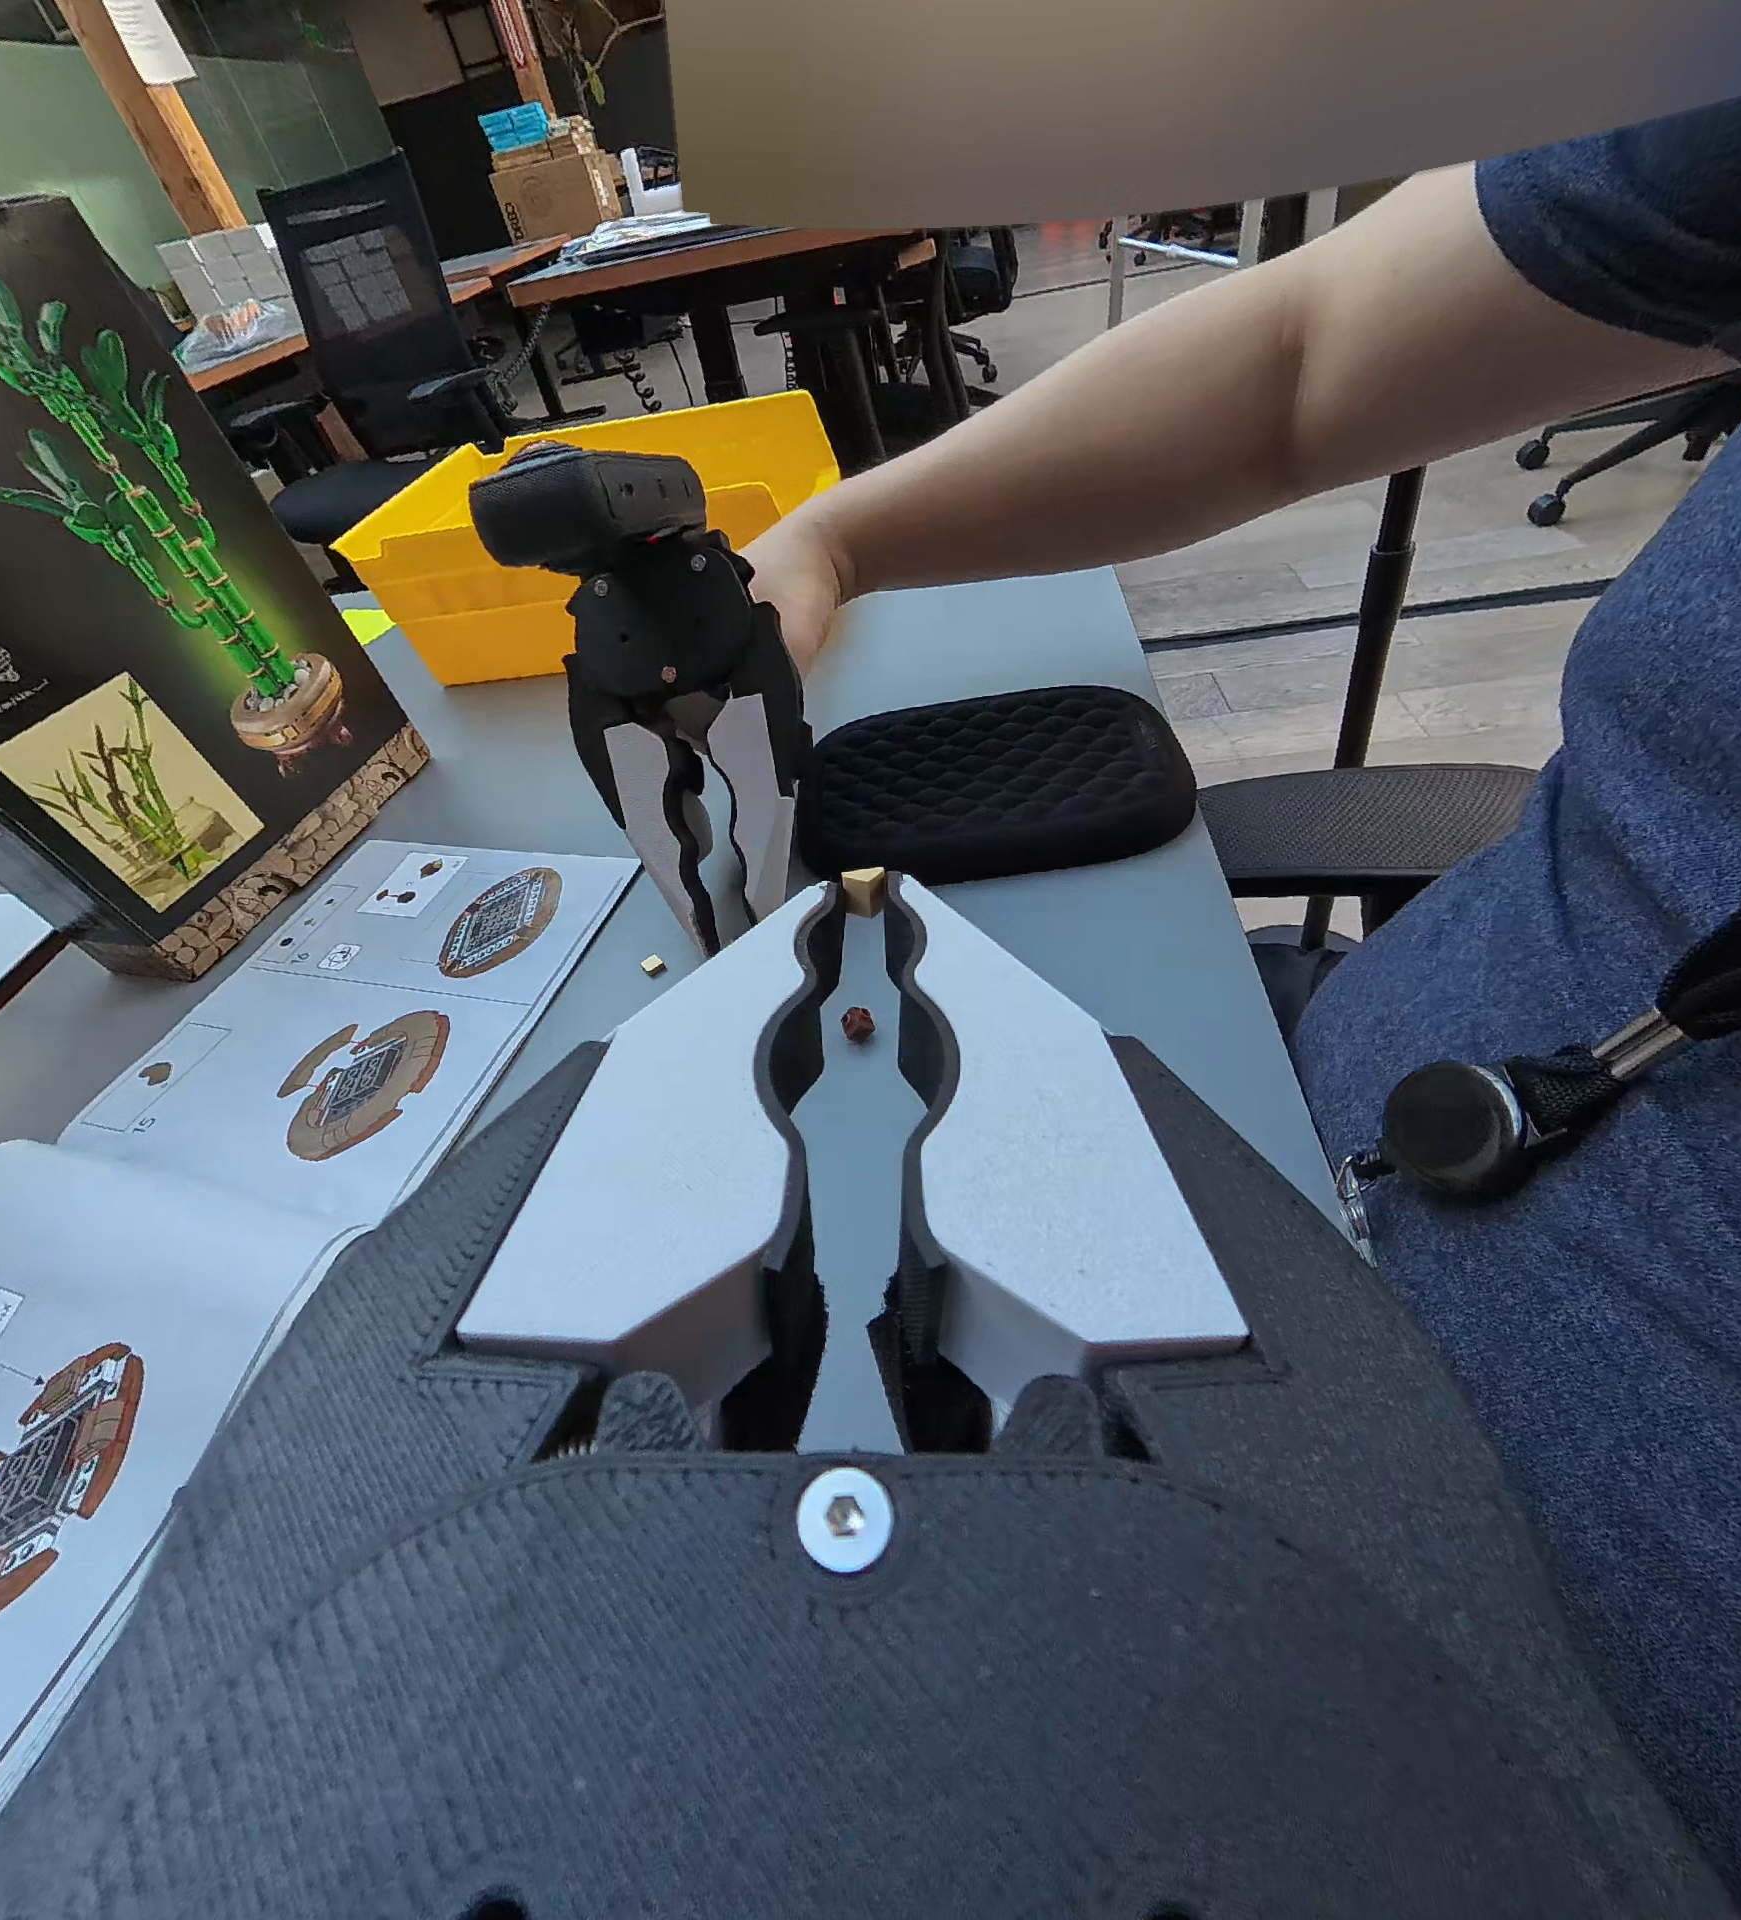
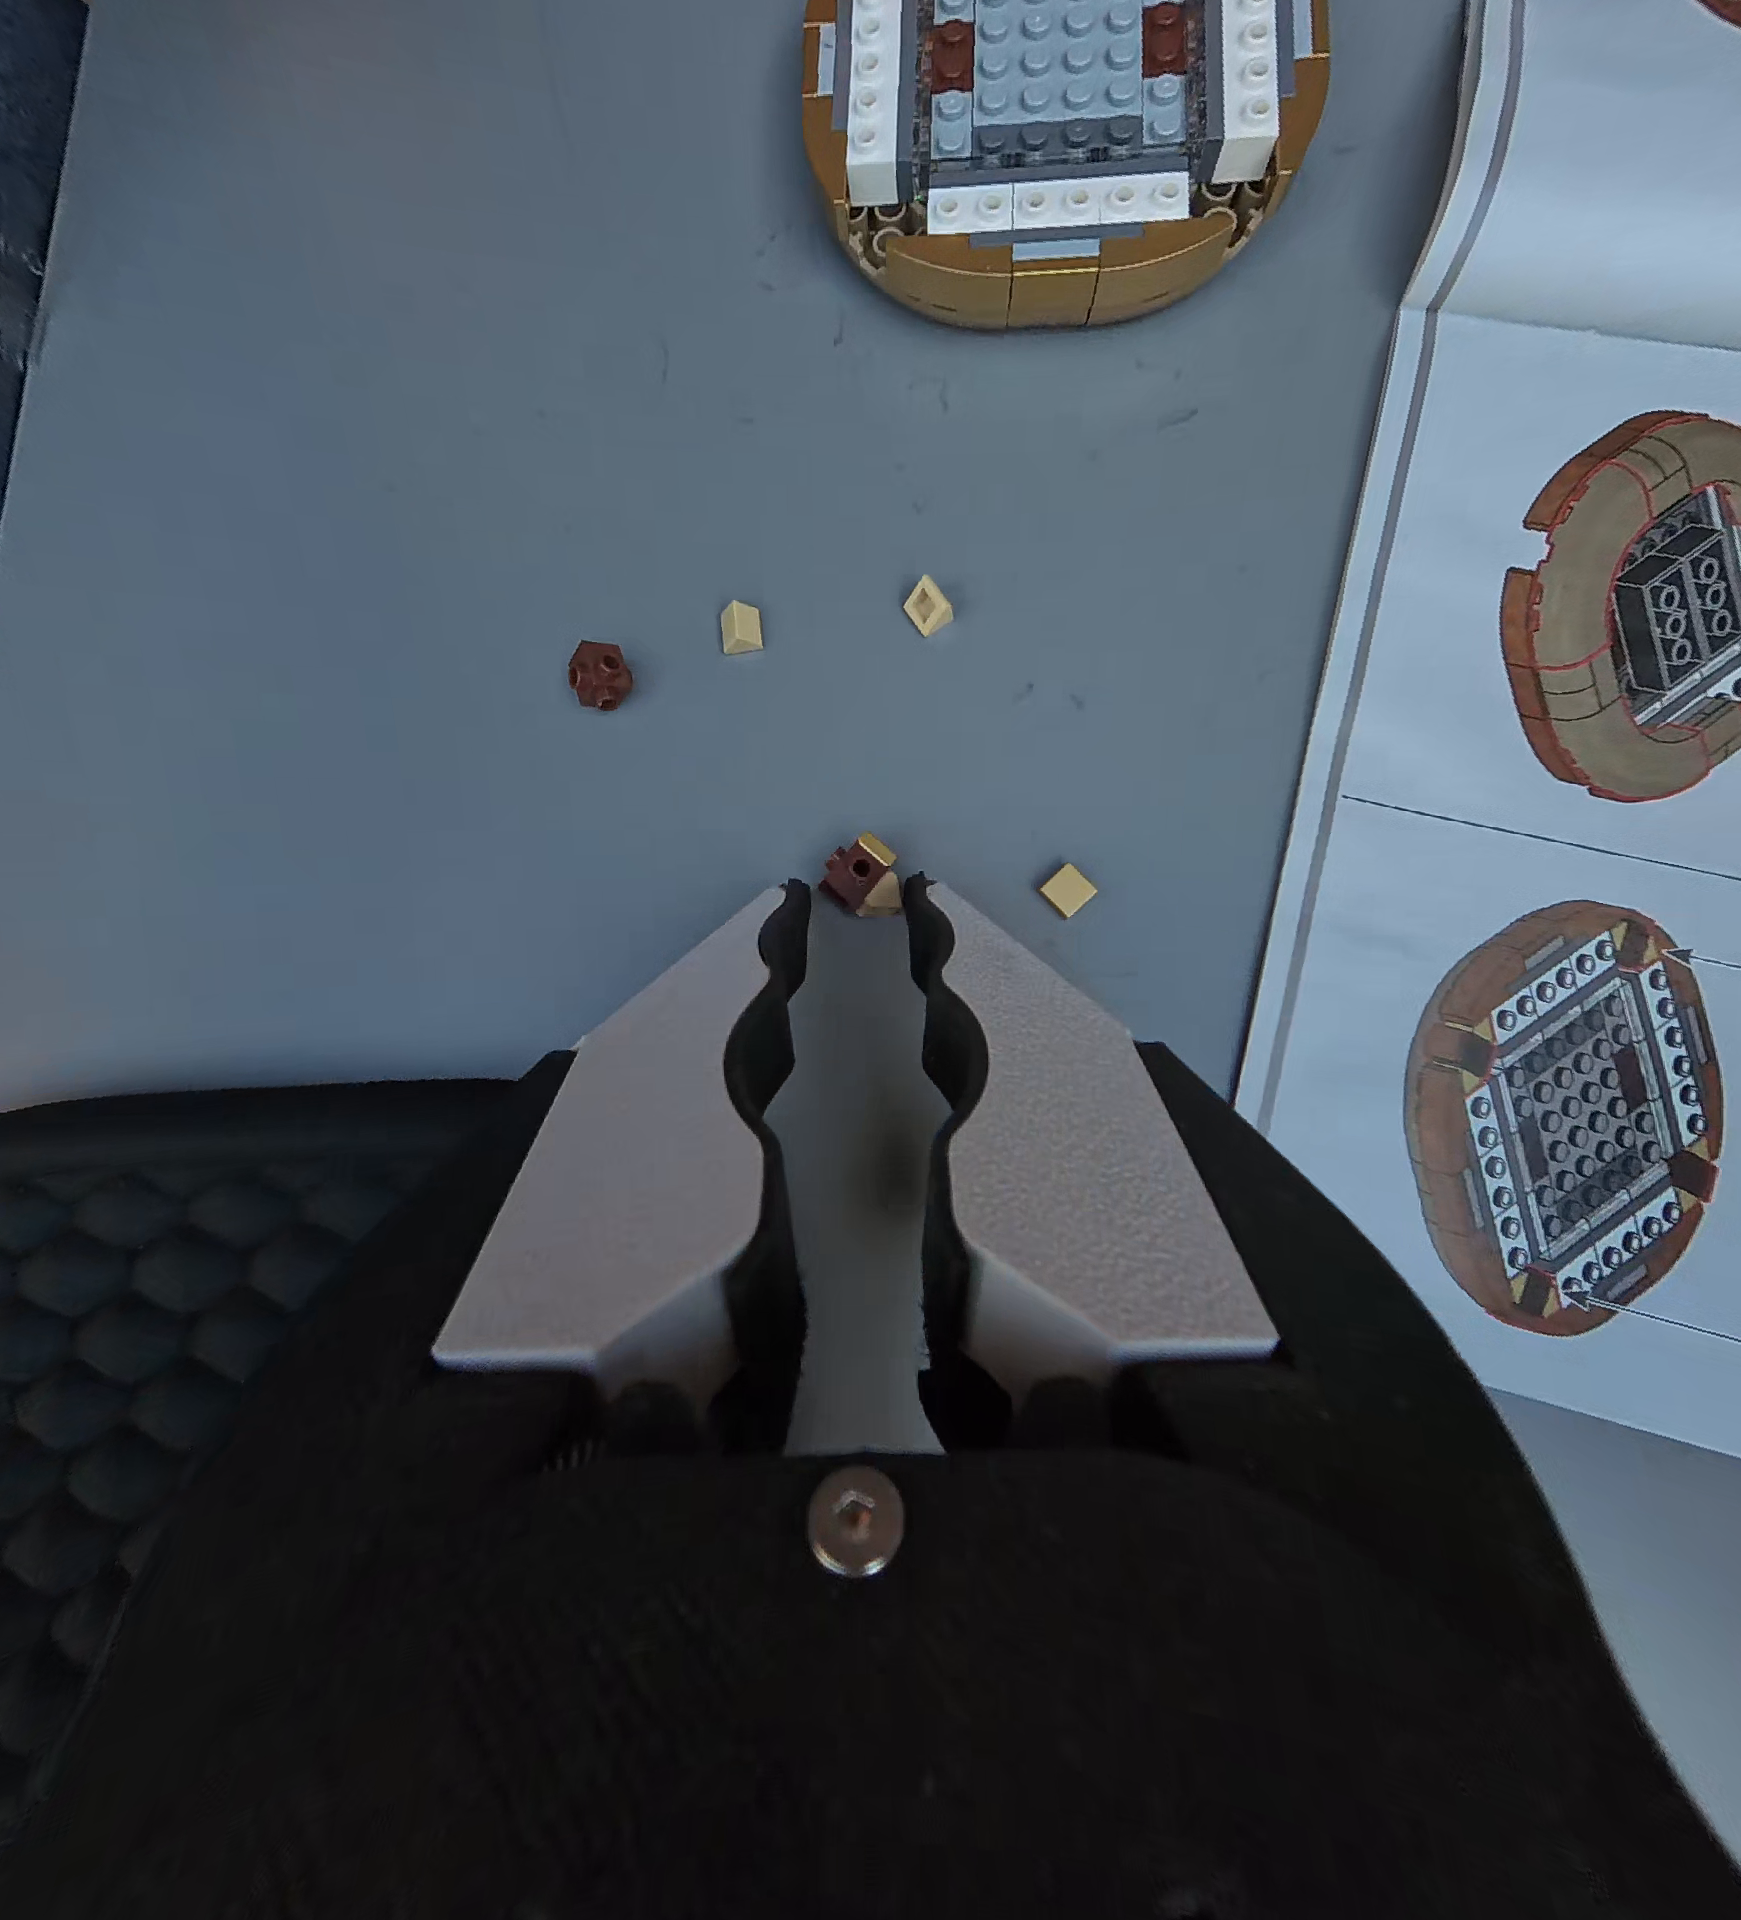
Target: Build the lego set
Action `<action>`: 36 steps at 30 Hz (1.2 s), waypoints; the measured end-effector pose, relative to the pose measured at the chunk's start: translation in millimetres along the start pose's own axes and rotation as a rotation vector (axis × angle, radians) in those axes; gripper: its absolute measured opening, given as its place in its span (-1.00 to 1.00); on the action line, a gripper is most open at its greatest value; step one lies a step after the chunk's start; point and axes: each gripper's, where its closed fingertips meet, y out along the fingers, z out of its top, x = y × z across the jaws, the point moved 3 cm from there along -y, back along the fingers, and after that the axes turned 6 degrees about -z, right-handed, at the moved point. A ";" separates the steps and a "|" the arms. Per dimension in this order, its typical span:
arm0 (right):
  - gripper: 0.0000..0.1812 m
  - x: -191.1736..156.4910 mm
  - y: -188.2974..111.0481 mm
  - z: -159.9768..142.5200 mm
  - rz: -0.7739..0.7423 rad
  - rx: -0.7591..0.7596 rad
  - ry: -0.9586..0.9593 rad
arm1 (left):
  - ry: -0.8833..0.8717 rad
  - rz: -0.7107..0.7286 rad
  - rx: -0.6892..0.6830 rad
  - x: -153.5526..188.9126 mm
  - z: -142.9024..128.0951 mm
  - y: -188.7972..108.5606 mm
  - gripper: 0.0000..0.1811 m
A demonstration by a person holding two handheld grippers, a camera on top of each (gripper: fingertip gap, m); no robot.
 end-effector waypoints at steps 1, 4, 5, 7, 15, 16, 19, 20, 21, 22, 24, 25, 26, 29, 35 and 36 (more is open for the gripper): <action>-0.82 -0.2 0.2 0.1 -0.002 0.010 0.007 | -0.004 0.001 0.000 -0.5 -0.5 -0.1 -0.95; -0.82 0.9 0.0 -0.8 -0.009 0.038 0.032 | -0.009 0.002 -0.004 -0.9 -1.6 -0.1 -0.94; -0.82 0.9 -0.2 -1.3 -0.008 0.046 0.040 | -0.010 0.002 -0.007 -1.1 -2.0 0.0 -0.95; -0.77 -0.3 -0.6 -1.5 0.003 0.061 0.060 | -0.014 0.002 -0.012 -1.2 -3.1 0.3 -0.95; -0.80 3.4 -3.5 -5.2 -0.001 0.078 0.082 | -0.018 -0.005 -0.022 -0.4 -5.0 4.1 -0.94; -0.80 3.6 -3.0 -4.7 0.003 0.083 0.086 | -0.019 -0.006 -0.024 -0.3 -5.5 4.7 -0.95; -0.86 3.6 -1.4 -3.6 0.009 0.090 0.080 | -0.021 -0.006 -0.027 -0.1 -6.4 5.5 -0.94; -0.86 3.7 -1.1 -3.3 0.011 0.091 0.081 | -0.023 -0.007 -0.028 0.0 -6.5 5.7 -0.94; -0.88 3.7 -0.9 -2.9 0.014 0.092 0.085 | -0.023 -0.008 -0.029 0.1 -6.7 5.8 -0.94; -0.90 3.2 -0.5 -2.8 0.019 0.094 0.086 | -0.024 -0.006 -0.029 0.0 -7.1 5.7 -0.94; -0.90 3.1 0.3 -2.0 0.019 0.100 0.088 | -0.028 -0.003 -0.031 -1.0 -8.5 5.5 -0.94; -0.90 3.0 0.5 -1.6 0.013 0.101 0.086 | -0.033 0.001 -0.032 -2.0 -9.6 5.4 -0.94; -0.90 3.4 0.7 -1.2 0.000 0.099 0.081 | -0.040 0.012 -0.033 -3.9 -11.0 5.4 -0.94; -0.90 5.0 -1.6 6.9 -0.097 0.093 0.030 | -0.074 0.087 -0.047 -16.1 -17.8 5.9 -0.95; -0.90 -9.6 -22.6 66.0 -0.413 0.143 -0.042 | -0.100 0.155 0.007 -25.7 -18.6 11.6 -0.94; -0.90 -16.4 -26.4 76.9 -0.451 0.159 -0.045 | -0.098 0.160 0.023 -26.3 -16.6 12.2 -0.94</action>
